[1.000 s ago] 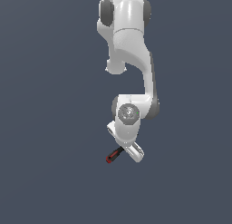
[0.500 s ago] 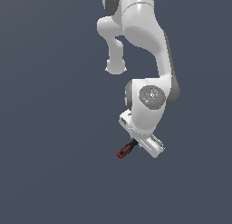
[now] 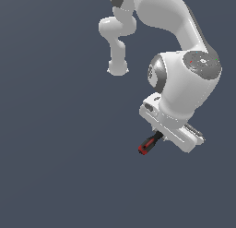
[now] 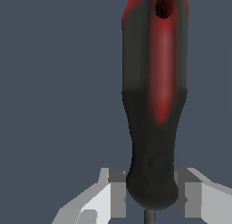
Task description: Pick up the object and move it to a goal position.
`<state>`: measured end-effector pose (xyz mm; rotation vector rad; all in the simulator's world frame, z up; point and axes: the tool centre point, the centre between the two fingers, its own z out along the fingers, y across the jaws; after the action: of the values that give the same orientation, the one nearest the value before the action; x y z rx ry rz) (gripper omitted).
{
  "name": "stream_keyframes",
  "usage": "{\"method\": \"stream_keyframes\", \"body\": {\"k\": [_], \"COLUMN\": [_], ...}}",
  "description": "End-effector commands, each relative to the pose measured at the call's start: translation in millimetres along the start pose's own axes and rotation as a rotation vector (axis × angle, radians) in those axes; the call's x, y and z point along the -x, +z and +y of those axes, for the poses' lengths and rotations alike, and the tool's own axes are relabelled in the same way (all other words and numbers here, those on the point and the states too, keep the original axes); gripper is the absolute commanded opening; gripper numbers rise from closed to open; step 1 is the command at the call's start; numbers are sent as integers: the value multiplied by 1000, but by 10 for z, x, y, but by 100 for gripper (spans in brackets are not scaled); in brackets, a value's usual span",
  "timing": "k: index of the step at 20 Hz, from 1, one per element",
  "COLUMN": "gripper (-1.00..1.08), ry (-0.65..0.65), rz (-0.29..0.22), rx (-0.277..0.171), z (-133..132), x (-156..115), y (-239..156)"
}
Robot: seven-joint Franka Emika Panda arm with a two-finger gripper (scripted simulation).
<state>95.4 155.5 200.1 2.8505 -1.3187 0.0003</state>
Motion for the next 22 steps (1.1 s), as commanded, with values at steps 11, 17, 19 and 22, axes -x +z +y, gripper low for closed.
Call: {"method": "stream_keyframes", "body": {"k": [11, 17, 19, 22], "gripper": [-100, -100, -100, -100], "ry": [0, 0, 0, 0], "rz": [0, 0, 0, 0], "rx": [0, 0, -1, -1], "z": [-452, -553, -574, -595], "x": [438, 520, 536, 551], "y": [-922, -1102, -1137, -1172]}}
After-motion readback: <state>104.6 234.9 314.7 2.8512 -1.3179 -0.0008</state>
